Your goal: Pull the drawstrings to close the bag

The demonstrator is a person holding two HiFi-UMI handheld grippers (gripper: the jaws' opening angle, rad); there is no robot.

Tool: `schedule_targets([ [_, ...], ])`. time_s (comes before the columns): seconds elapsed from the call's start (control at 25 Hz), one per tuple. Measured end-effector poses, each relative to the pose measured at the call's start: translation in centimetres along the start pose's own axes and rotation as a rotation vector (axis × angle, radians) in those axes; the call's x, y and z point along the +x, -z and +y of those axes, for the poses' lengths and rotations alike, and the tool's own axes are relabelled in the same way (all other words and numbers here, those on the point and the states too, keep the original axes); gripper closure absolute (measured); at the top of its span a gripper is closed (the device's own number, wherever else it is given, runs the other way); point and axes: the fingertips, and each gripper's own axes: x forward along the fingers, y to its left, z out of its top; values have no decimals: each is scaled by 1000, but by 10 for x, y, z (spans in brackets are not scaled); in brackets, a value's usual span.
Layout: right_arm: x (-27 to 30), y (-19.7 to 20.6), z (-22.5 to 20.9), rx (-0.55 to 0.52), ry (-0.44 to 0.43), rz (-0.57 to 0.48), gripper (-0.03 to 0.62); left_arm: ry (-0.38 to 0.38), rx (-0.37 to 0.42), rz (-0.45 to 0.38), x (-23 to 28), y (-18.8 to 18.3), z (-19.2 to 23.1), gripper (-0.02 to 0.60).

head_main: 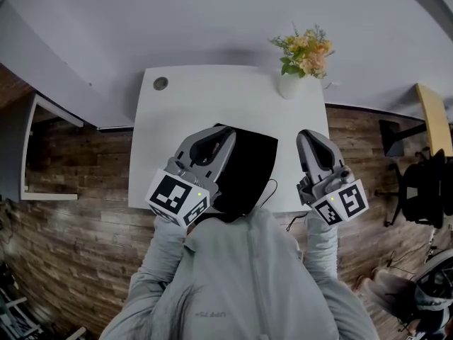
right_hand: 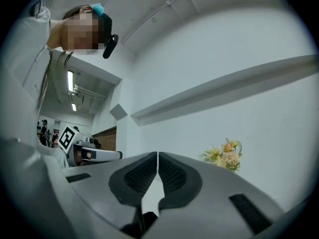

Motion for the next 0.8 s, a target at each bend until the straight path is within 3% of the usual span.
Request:
schedule_targets([
  [0.28,-7,1,-21,-10,148,-18,571,-18,-5,8,-4,6,6,555],
  [0.8,-1,15,-18,-51,133,54,572,-29,-17,19,-3,10,16,557],
])
